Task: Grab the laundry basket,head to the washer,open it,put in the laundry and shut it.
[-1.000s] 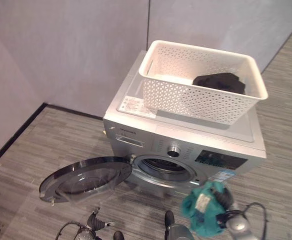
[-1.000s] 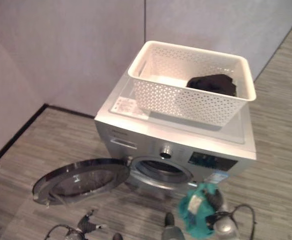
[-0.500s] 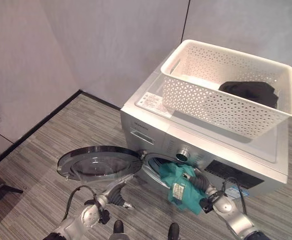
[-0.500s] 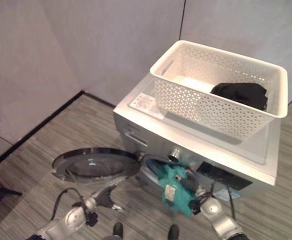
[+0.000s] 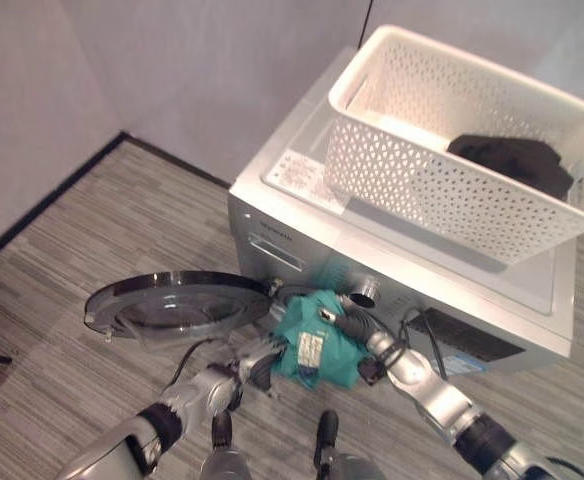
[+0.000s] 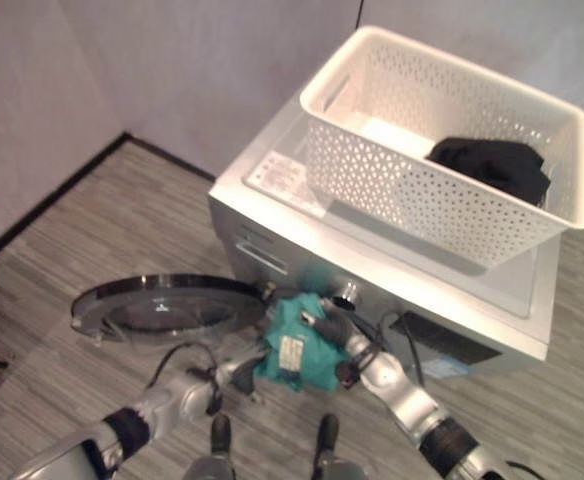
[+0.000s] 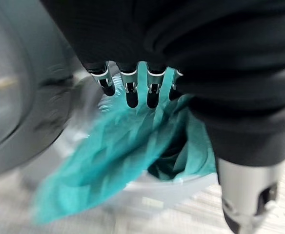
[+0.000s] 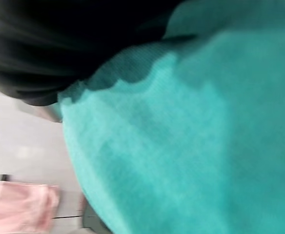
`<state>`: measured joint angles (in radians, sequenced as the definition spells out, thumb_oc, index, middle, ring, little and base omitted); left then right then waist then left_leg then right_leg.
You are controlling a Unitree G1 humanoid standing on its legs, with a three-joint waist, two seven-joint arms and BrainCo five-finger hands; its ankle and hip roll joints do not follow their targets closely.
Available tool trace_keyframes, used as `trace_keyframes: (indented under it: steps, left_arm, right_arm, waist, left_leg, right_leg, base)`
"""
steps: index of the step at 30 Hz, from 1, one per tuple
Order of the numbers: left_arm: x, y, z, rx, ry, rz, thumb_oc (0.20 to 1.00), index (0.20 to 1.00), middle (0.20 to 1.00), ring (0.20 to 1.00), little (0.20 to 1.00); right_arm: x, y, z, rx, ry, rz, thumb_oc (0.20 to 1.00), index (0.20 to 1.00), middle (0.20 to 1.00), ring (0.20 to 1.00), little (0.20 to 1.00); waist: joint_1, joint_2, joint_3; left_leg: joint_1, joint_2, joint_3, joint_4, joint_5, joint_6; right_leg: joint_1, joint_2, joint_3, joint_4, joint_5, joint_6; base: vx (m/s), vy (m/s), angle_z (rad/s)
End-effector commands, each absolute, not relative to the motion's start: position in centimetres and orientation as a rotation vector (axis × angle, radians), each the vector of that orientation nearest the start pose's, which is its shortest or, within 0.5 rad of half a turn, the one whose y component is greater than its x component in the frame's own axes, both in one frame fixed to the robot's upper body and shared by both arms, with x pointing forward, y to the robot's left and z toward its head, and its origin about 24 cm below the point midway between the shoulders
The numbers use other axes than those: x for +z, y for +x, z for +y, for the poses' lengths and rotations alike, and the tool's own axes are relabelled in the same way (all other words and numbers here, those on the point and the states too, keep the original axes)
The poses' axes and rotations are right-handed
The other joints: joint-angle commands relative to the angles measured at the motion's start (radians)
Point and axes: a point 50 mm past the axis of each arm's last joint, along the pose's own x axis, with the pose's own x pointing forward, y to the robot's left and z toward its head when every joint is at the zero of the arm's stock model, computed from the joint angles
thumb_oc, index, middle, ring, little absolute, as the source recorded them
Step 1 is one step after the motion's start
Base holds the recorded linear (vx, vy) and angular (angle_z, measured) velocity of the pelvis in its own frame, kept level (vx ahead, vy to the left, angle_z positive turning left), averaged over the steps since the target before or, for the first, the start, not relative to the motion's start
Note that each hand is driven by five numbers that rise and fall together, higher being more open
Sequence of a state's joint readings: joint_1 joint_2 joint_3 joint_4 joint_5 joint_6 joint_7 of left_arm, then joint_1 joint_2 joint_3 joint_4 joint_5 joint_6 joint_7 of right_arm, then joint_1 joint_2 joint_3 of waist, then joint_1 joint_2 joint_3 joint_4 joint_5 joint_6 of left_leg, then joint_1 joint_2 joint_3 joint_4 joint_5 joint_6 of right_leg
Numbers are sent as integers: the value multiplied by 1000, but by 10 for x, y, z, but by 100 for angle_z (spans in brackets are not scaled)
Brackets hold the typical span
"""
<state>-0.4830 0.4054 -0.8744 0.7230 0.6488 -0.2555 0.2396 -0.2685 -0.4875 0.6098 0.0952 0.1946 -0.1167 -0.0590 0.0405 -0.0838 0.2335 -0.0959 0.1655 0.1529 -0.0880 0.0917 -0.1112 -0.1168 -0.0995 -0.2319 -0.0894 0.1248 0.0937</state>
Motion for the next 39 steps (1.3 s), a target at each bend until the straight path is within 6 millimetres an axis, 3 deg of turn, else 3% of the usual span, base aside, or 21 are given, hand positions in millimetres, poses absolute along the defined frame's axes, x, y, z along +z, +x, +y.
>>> trace_keyframes:
  steps: [1, 6, 14, 25, 30, 32, 33, 39]
  left_arm:
    - [-19, 290, 104, -636, 1357, -238, 1000, 1000, 1000, 1000, 1000]
    - [-3, 295, 89, -457, 1107, -247, 1000, 1000, 1000, 1000, 1000]
    - [10, 289, 59, -466, 932, -303, 1000, 1000, 1000, 1000, 1000]
    - [11, 283, 29, -453, 478, -118, 1000, 1000, 1000, 1000, 1000]
    - [15, 286, 22, -428, 396, -94, 1000, 1000, 1000, 1000, 1000]
    - [15, 286, 21, -436, 405, -99, 620, 620, 620, 620, 620]
    - [13, 287, 23, -426, 411, -89, 200, 200, 200, 200, 200]
    - [11, 291, 30, -368, 409, -79, 200, 200, 200, 200, 200]
  right_arm:
    - [115, 279, -101, 495, -245, -375, 200, 200, 200, 200, 200]
    - [121, 273, -101, 463, -210, -404, 200, 200, 200, 200, 200]
    - [116, 269, -100, 449, -179, -379, 200, 200, 200, 200, 200]
    - [103, 271, -98, 423, -163, -300, 200, 200, 200, 200, 200]
    - [104, 273, -95, 420, -141, -301, 200, 200, 200, 200, 200]
    - [105, 273, -95, 423, -134, -303, 200, 200, 200, 200, 200]
    - [105, 272, -94, 431, -132, -304, 200, 200, 200, 200, 200]
    - [101, 271, -94, 436, -135, -289, 200, 200, 200, 200, 200]
  waist:
    - [-2, -36, 14]
    - [-6, -36, 27]
    - [-16, -31, 27]
    - [-33, -36, 30]
    - [-44, -38, 32]
    - [-46, -40, 32]
    - [-49, -45, 32]
    - [-54, -50, 33]
  left_leg:
    - [-61, 2, -3, 1, 1, 5]
    - [-91, 7, 6, 1, 9, 2]
    - [-102, 1, 4, 1, 6, 3]
    - [-120, -1, 17, 1, 11, 6]
    - [-120, -1, 23, 1, 11, 6]
    - [-120, 0, 25, 1, 11, 6]
    - [-120, 1, 31, 1, 10, 5]
    - [-121, 3, 38, 1, 11, 3]
  right_leg:
    - [88, -40, -13, 68, -144, 61]
    - [69, -43, -20, 50, -128, 59]
    - [66, -47, -23, 33, -118, 56]
    - [51, -48, -23, 17, -97, 54]
    - [46, -49, -22, 15, -90, 53]
    - [45, -48, -19, 14, -89, 53]
    - [44, -48, -15, 12, -87, 54]
    - [37, -47, -8, 11, -81, 55]
  base:
    - [-36, -13, -1]
    - [-13, -2, -2]
    - [0, 0, 0]
    - [-2, 0, 0]
    - [0, 0, 0]
    - [0, 0, 0]
    - [0, 0, 0]
    - [-1, 1, -1]
